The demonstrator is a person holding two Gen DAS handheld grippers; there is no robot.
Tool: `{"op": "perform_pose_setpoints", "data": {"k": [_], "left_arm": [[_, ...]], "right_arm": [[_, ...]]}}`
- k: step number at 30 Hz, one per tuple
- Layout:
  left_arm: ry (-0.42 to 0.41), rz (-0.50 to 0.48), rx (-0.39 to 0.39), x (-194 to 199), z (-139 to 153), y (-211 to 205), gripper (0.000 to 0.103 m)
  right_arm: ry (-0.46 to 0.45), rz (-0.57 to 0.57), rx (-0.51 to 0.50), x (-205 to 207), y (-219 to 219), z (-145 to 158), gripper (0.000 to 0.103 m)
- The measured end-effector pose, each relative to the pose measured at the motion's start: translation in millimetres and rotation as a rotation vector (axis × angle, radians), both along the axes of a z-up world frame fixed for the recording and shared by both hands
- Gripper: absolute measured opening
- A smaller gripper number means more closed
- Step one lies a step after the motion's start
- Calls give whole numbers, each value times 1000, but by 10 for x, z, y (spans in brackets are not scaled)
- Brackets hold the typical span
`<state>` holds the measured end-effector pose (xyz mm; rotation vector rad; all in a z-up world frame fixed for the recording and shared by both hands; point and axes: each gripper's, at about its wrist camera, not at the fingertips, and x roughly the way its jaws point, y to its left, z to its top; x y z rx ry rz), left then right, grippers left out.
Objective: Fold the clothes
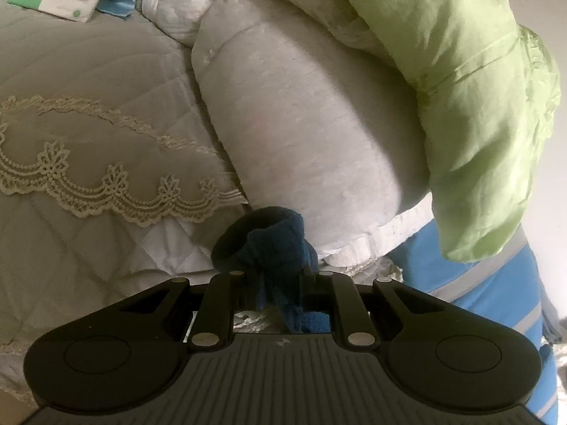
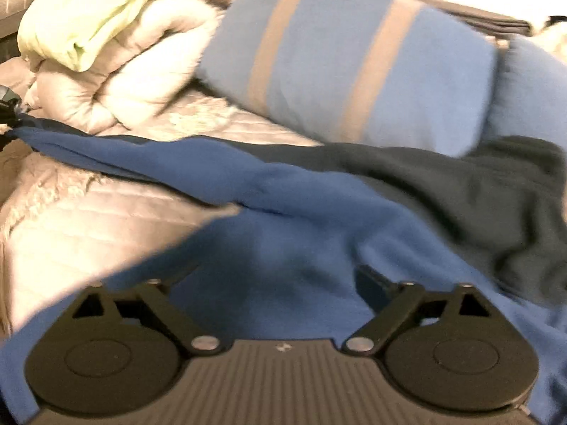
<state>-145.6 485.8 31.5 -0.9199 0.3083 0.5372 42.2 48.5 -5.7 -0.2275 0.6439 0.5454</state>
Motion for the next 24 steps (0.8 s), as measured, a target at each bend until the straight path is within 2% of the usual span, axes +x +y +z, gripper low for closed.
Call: {"op": "perform_pose_setpoints", "data": {"k": [6,7,8,9,10,11,18,24], "left_arm": [[13,-15,-5,-4,-2,15,16],[17,-19,0,-3,2,14,16],[19,-20,4,-1,2,11,16],[21,-22,8,0,3,8,16],[24,-22,12,3,-3,6,16],[29,-22,15,6,-11,0,16],[63,-3,11,12,-103,-24,16],[99,14,27,3,-94,-76,16]], "right_arm": [[72,-15,32,340,769,-243,91],[84,-17,37,397,898,-283,73],[92,-44,-7,454,953,-332,50],[89,-43,-28,443,952,-315,47],[83,-36,-45,421,946,-290,26],[78,-30,-62,400,939,-265,13],[156,56,-75,229,445,30,8],[149,136,-144,79,96,95,7]]}}
